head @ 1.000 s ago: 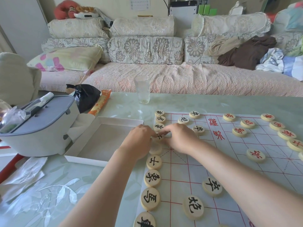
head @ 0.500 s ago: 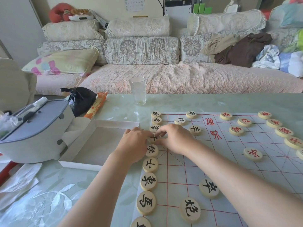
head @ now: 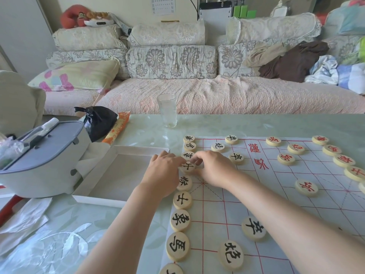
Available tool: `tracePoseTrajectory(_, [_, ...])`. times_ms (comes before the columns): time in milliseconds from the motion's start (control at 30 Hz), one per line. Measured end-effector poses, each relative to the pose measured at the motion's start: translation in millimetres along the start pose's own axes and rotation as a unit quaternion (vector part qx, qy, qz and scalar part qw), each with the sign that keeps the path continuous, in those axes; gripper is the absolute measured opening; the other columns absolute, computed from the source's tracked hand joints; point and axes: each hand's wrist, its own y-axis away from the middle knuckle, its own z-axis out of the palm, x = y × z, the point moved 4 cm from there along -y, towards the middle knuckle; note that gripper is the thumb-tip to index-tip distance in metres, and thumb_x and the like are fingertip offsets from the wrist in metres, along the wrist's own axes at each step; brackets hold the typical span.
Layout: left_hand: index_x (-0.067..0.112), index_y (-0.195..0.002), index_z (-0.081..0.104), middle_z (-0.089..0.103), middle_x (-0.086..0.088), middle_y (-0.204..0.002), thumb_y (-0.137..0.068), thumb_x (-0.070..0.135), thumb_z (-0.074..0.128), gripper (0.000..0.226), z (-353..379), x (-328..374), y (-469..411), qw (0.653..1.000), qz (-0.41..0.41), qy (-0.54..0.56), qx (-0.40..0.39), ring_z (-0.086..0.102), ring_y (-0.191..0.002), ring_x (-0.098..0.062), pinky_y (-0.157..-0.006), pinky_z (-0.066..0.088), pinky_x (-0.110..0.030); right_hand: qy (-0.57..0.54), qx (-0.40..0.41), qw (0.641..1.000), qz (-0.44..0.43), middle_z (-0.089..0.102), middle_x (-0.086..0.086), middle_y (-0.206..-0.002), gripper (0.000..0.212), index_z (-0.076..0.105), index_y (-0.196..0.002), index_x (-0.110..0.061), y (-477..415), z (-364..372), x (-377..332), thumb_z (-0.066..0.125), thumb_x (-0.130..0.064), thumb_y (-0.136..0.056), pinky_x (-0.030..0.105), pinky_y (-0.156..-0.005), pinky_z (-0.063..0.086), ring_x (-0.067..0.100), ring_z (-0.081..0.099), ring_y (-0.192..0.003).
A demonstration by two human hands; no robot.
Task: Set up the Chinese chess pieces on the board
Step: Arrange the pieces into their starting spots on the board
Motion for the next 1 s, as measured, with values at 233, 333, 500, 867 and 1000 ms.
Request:
tracePoseTrajectory(233, [0.036, -0.13, 0.053, 0.058, 0.014, -0.126, -0.088, 0.008, 0.047, 0.051, 3.8, 0.6, 0.6, 1.0, 0.015, -0.004, -0.012, 0.042, -0.115, -0.014, -0.093, 0.028, -0.028, -0.009, -0.007, 1.0, -0.006, 0.062, -0.017, -0.106, 0.036, 0.063, -0.113, -0.037, 0.6, 0.0, -1.3, 0.068, -0.058, -0.084, 0.027, -0.067, 0.038, 0.009, 0.057, -0.09])
tracePoseTrajectory(333, [0.036, -0.127, 0.054, 0.061, 0.013, -0.119, -0.087, 0.008, 0.046, 0.049, 1.2, -1.9, -0.5, 1.0, 0.004, -0.006, 0.001, 0.042, -0.113, -0.013, -0.089, 0.027, -0.026, 0.0, -0.004, 1.0, -0.007, 0.063, -0.016, -0.112, 0.029, 0.063, -0.116, -0.037, 0.0, 0.8, -0.7, 0.067, -0.045, -0.089, 0.028, -0.071, 0.038, 0.01, 0.058, -0.096])
tracePoseTrajectory(500, [0.036, -0.134, 0.05, 0.053, 0.016, -0.131, -0.088, 0.007, 0.047, 0.055, 2.6, -0.8, 2.5, 1.0, 0.019, -0.015, -0.011, 0.039, -0.118, -0.014, -0.091, 0.026, -0.026, -0.033, -0.006, 0.999, 0.002, 0.063, -0.019, -0.113, 0.029, 0.064, -0.113, -0.042, 0.1, -2.0, 3.6, 0.07, -0.046, -0.085, 0.028, -0.072, 0.044, 0.008, 0.058, -0.094])
tracePoseTrajectory(867, [0.037, -0.133, 0.051, 0.053, 0.017, -0.132, -0.089, 0.009, 0.045, 0.053, 2.3, -0.6, 3.0, 1.0, 0.006, -0.018, -0.002, 0.039, -0.119, -0.013, -0.094, 0.027, -0.027, -0.025, 0.0, 1.0, 0.005, 0.063, -0.019, -0.109, 0.025, 0.065, -0.11, -0.042, 0.5, -2.6, -0.6, 0.068, -0.047, -0.086, 0.02, -0.061, 0.034, 0.004, 0.054, -0.085])
tracePoseTrajectory(1000, [0.038, -0.131, 0.053, 0.054, 0.018, -0.131, -0.088, 0.01, 0.045, 0.052, 2.6, 1.6, 2.9, 0.999, 0.019, -0.038, -0.008, 0.041, -0.113, -0.012, -0.091, 0.026, -0.027, -0.031, -0.008, 0.999, -0.003, 0.063, -0.018, -0.11, 0.033, 0.066, -0.111, -0.038, 1.7, 0.2, -3.6, 0.071, -0.056, -0.083, 0.029, -0.076, 0.042, 0.008, 0.058, -0.097])
